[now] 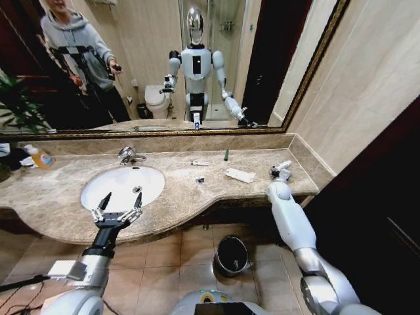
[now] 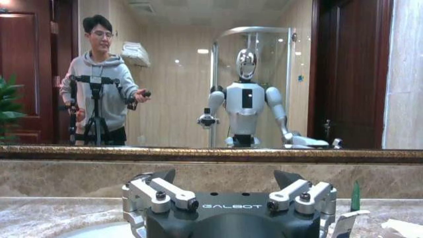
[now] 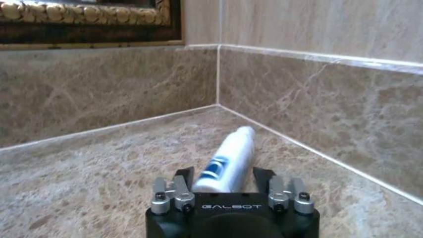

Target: Pick up the trash from the sink and place it in the trash bin.

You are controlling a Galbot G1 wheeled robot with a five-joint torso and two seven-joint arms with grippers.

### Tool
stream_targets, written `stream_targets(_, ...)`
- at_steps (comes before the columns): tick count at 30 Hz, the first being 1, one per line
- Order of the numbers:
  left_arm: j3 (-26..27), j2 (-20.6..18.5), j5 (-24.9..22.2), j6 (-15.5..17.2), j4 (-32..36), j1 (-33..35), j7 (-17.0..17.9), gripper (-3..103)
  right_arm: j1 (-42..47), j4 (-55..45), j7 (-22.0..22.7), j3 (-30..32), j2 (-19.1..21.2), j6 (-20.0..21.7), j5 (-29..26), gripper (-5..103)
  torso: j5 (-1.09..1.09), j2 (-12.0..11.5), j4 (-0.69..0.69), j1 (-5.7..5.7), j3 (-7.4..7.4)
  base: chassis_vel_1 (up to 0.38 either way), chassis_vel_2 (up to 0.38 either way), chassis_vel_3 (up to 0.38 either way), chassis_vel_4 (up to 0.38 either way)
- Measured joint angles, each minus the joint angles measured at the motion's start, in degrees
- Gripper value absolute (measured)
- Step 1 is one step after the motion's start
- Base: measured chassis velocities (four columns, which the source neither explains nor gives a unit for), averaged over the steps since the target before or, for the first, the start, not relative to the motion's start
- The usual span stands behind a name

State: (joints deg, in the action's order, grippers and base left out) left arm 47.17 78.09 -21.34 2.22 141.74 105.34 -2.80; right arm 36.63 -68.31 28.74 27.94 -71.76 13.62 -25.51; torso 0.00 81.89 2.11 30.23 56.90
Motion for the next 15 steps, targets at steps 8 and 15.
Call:
stream_targets(8,0.0,0.0,0.0,0.0,0.0,0.0,0.0,100,0.1,-0.2,-0.7,0.5,0.4,-0.2,-0.2,34,0.0,0.0,0.0,0.0,0.0,0.0,0.0,0.0,0.0)
stream_targets(15,0.0,0.0,0.0,0.0,0.0,0.0,0.0,100,0.8,-0.7,-1.4,0.4,0.6,-0.3,-0.7,23,-0.02,0.0,0.0,0.0,-0.01,0.0,0.0,0.0,0.0)
